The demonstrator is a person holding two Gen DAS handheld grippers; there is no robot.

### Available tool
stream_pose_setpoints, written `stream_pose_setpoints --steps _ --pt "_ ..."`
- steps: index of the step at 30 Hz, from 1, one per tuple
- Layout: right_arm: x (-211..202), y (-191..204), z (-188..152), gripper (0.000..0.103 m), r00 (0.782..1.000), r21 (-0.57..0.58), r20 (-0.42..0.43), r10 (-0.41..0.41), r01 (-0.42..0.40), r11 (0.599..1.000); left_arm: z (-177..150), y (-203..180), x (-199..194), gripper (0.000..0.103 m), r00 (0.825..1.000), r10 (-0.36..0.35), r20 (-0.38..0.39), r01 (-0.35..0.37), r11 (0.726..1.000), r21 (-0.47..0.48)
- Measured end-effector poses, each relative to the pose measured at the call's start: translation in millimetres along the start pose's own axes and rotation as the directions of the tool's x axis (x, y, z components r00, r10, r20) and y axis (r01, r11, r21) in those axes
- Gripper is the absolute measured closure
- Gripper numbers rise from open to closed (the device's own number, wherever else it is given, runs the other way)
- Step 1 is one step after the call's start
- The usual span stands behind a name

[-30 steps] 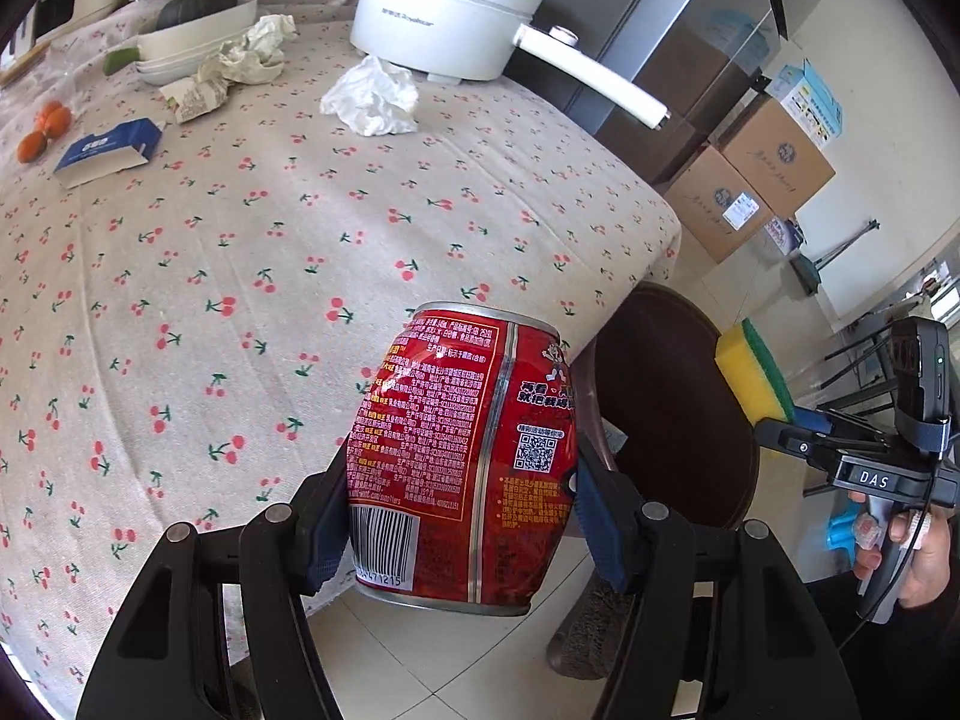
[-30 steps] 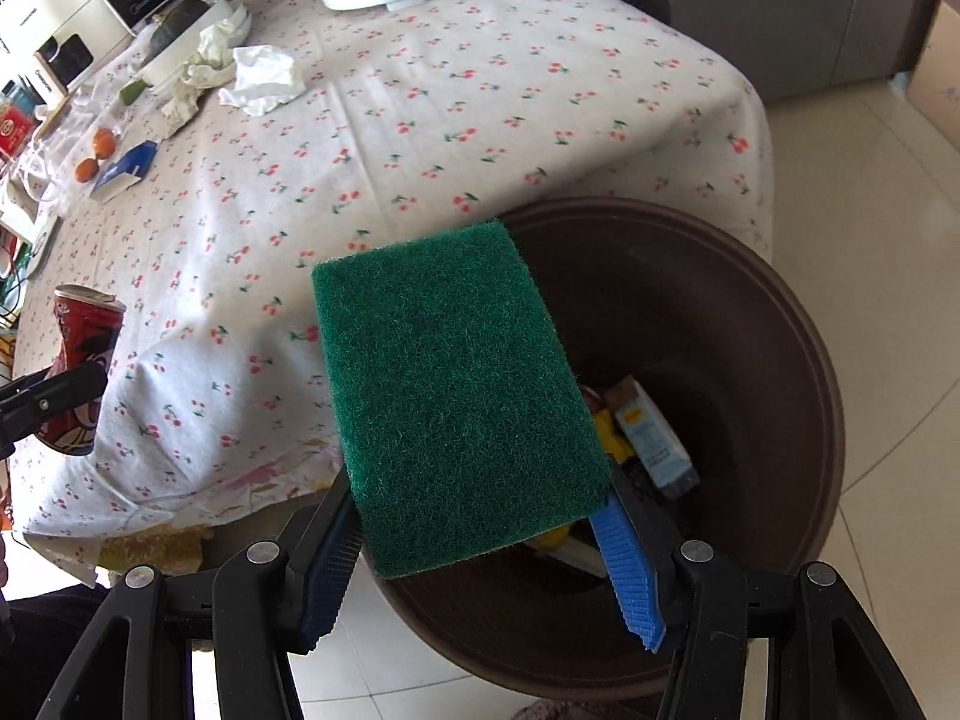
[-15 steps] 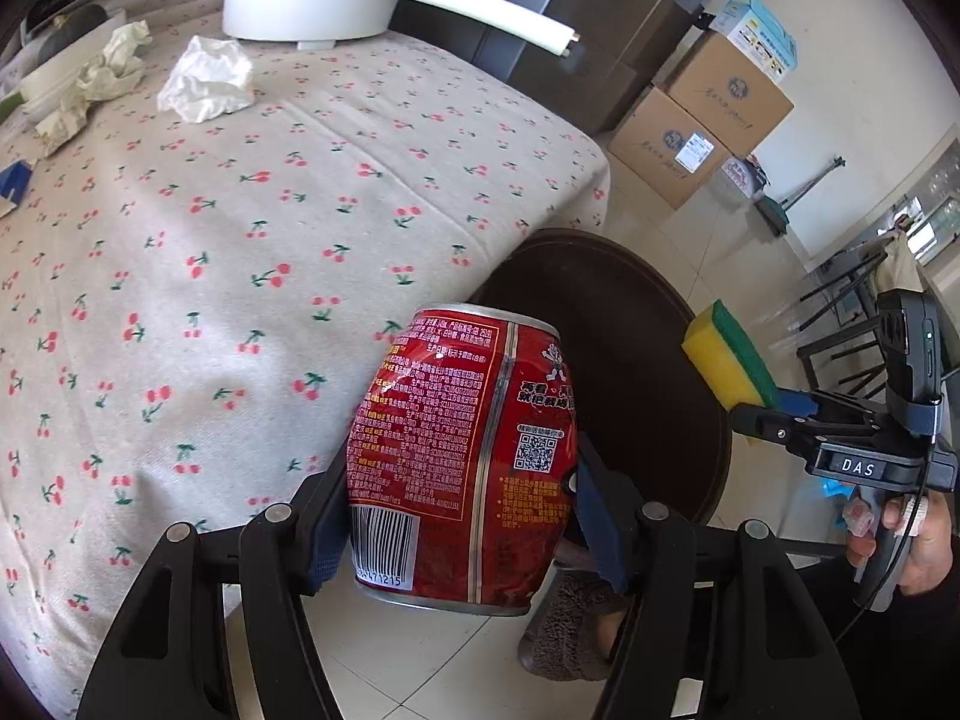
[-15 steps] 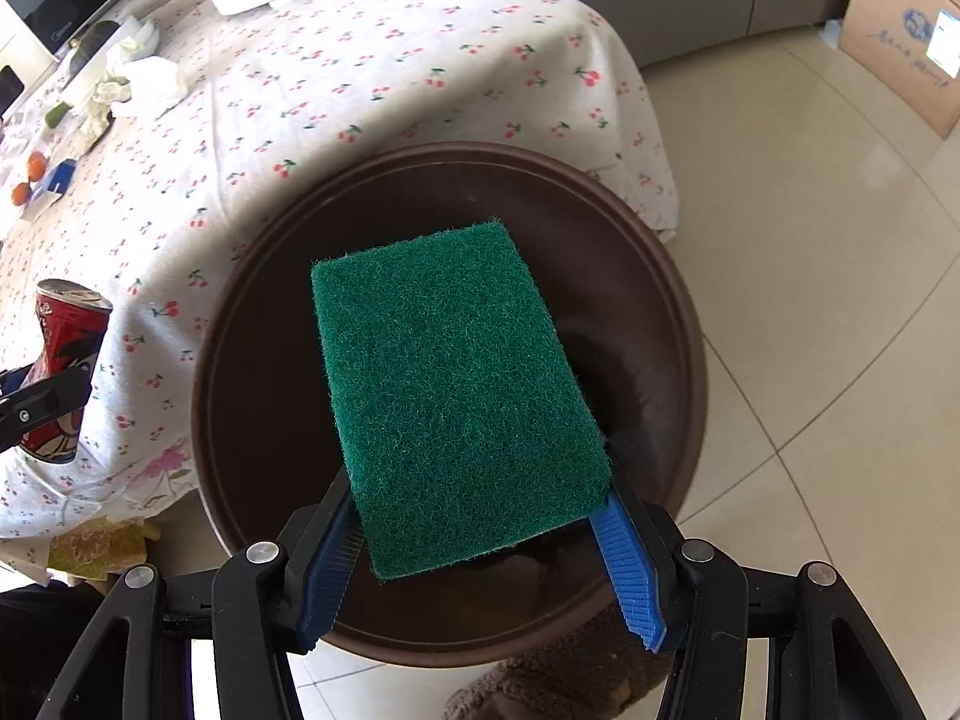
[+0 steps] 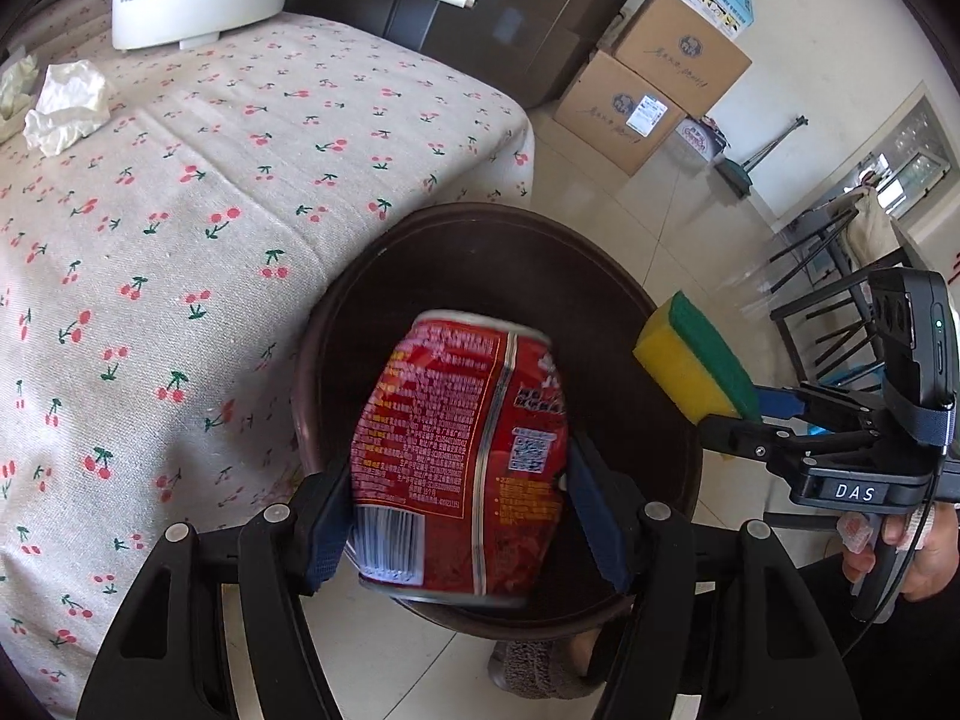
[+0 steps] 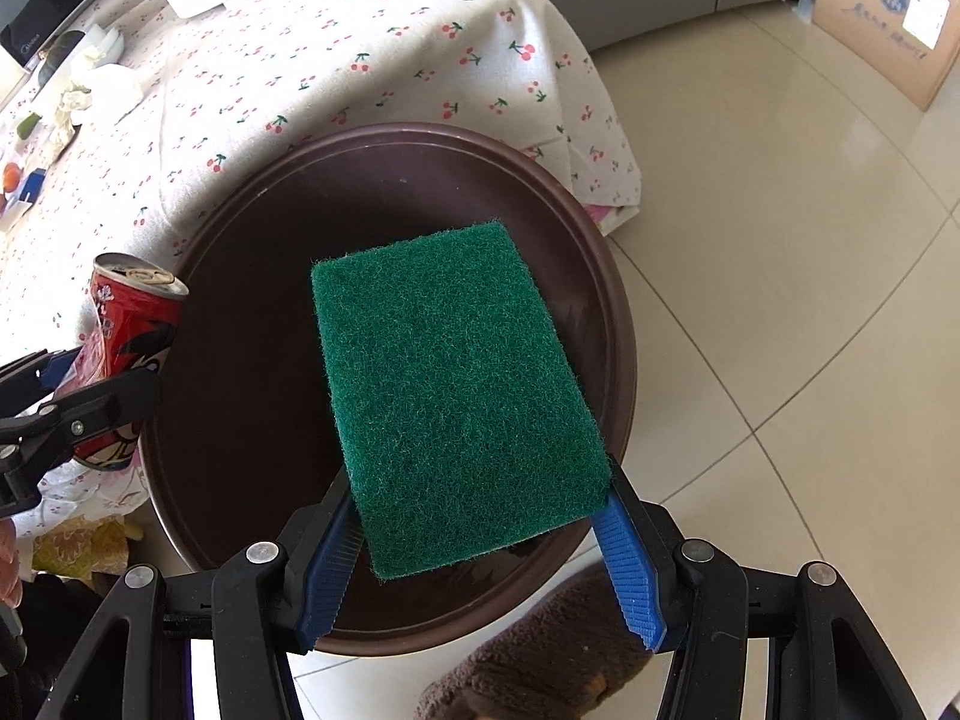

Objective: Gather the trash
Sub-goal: 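Open the left tool to drop the can while the right tool drops the sponge into the bin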

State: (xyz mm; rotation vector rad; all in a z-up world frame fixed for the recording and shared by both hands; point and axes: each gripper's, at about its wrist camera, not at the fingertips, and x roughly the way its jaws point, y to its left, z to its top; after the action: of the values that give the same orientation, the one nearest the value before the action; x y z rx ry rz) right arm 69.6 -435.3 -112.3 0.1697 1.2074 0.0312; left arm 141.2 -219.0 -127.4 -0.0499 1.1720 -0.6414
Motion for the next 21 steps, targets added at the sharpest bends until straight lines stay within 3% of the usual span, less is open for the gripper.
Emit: stream_pose_setpoints --steps 3,9,16,18,20,21 --pt "0.5 -0.5 0.3 0.040 1.000 0.001 -0.002 -0.002 0.002 1.000 3.6 5.1 -5.5 0.013 1.000 0.029 0.008 -0.029 1.000 -0.010" --pt "2.0 4.0 1.7 0.040 1.000 -0.006 -0.004 -0.001 0.001 1.000 4.4 15.0 -26.6 0.010 0.993 0.107 0.049 -0.108 0.994 0.004" --pt "3.1 13.0 2.6 0.038 1.000 -0.018 -0.007 0.000 0.000 1.000 -5.7 34.6 -45.1 0.007 0.987 0.152 0.056 -0.150 0.988 -0.029" --pt "4.1 16.0 3.7 0.032 1.000 -0.019 -0.010 -0.011 0.011 1.000 -8.4 38.7 -50.0 0.006 0.984 0.168 0.057 -0.166 0.985 -0.034" --pt "6.1 19.2 4.6 0.013 0.999 -0.017 -0.017 -0.031 0.031 0.999 -11.5 42.6 -55.3 0.006 0.982 0.178 0.061 -0.176 0.984 -0.039" --pt "6.5 20.9 4.8 0.012 0.999 -0.017 -0.014 -0.041 0.041 0.999 -12.5 44.0 -57.7 0.006 0.981 0.182 0.064 -0.179 0.983 -0.042"
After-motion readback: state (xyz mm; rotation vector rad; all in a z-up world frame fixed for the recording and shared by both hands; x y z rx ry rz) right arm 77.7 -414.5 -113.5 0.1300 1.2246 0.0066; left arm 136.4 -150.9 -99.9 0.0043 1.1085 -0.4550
